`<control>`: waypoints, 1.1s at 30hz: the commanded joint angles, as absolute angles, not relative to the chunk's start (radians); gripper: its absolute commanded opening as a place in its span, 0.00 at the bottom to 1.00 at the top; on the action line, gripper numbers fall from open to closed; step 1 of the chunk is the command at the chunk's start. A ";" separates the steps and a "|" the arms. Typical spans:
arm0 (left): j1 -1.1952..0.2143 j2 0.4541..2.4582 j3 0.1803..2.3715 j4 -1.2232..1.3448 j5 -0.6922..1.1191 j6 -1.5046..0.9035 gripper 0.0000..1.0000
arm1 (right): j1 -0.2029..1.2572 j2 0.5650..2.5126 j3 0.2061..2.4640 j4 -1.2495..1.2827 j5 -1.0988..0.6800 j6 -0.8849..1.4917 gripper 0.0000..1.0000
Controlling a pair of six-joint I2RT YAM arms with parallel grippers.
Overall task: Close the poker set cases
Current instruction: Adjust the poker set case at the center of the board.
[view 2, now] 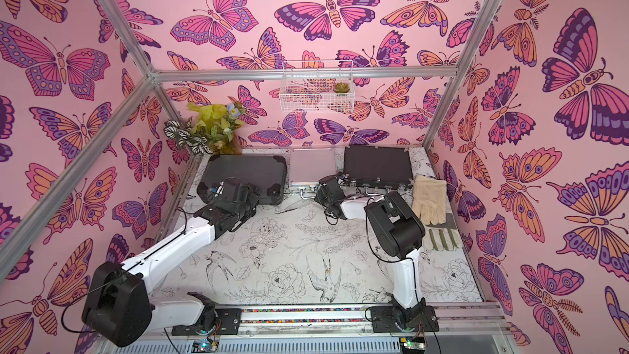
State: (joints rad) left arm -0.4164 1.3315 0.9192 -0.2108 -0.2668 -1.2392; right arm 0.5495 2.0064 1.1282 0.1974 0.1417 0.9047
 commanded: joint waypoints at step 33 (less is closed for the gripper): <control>-0.109 1.316 0.761 0.070 -0.402 -0.091 1.00 | 0.132 1.437 0.835 0.090 0.121 0.404 0.99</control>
State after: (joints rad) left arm -0.1532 1.3285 0.8143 0.0406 -0.4347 -0.1432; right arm 0.1436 1.4601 0.8547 0.0139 0.1074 0.4286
